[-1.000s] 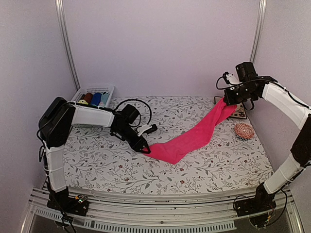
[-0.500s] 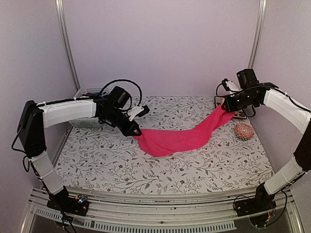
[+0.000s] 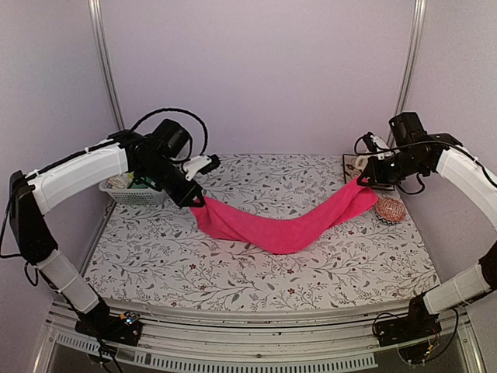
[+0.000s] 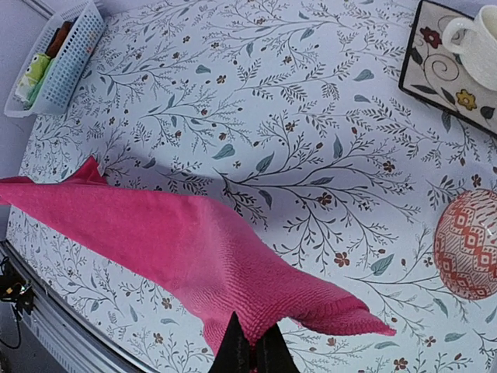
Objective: Roll the towels
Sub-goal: Place the towel at the center of the board.
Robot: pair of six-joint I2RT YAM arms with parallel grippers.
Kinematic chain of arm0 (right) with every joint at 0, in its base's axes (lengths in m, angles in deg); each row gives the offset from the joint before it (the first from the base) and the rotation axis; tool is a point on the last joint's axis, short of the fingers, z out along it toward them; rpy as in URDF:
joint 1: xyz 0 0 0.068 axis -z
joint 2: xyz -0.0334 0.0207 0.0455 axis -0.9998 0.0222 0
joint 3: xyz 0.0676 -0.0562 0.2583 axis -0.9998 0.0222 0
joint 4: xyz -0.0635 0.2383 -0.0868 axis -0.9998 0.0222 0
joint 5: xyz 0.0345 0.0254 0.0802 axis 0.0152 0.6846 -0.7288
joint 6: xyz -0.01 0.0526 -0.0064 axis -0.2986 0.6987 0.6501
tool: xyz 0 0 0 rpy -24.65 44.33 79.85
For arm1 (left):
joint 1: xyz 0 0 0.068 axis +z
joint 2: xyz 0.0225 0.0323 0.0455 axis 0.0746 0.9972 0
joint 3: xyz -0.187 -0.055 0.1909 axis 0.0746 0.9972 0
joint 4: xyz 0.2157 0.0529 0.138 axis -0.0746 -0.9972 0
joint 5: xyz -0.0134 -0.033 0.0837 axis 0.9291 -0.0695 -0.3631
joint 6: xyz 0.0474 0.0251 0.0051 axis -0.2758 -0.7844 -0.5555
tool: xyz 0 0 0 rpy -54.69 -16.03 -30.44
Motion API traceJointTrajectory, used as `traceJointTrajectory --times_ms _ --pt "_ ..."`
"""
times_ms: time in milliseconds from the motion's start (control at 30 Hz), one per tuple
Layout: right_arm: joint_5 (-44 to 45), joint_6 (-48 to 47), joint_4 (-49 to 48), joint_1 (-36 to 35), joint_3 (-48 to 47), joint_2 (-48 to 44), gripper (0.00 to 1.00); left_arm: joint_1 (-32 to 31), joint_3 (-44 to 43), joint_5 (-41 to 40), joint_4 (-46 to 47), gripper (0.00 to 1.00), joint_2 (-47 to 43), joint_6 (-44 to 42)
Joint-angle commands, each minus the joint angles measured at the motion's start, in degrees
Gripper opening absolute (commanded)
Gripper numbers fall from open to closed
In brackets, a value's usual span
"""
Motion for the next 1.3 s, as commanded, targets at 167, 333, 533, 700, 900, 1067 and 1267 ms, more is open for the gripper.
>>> traceJointTrajectory --times_ms 167,333,533,700,900,1067,1267 --pt "3.27 1.31 -2.83 -0.23 -25.89 36.98 0.29 10.48 -25.14 -15.04 -1.54 0.0 31.08 -1.27" --pt "9.34 -1.87 -2.01 -0.31 -37.03 42.94 0.95 10.94 -41.98 -18.24 -3.8 0.59 42.22 1.98" --pt "13.12 -8.55 -13.67 -0.33 -21.14 29.41 0.99 10.53 -26.99 -16.74 9.98 0.97 28.34 2.99" --pt "5.93 -1.62 -13.75 3.7 -13.93 26.61 0.99 10.14 -15.07 -13.37 11.5 0.97 19.15 5.38" --pt "-1.85 -0.19 -14.35 5.04 -11.06 28.63 0.99 9.95 1.0 -6.77 12.44 0.97 11.94 10.75" --pt "-0.1 1.29 -12.38 5.81 -12.14 33.45 0.89 10.09 10.59 -1.81 15.43 0.97 9.91 13.6" --pt "-1.81 2.91 -13.29 6.19 -11.9 36.75 0.81 10.5 14.34 1.33 17.31 0.97 10.53 15.14"
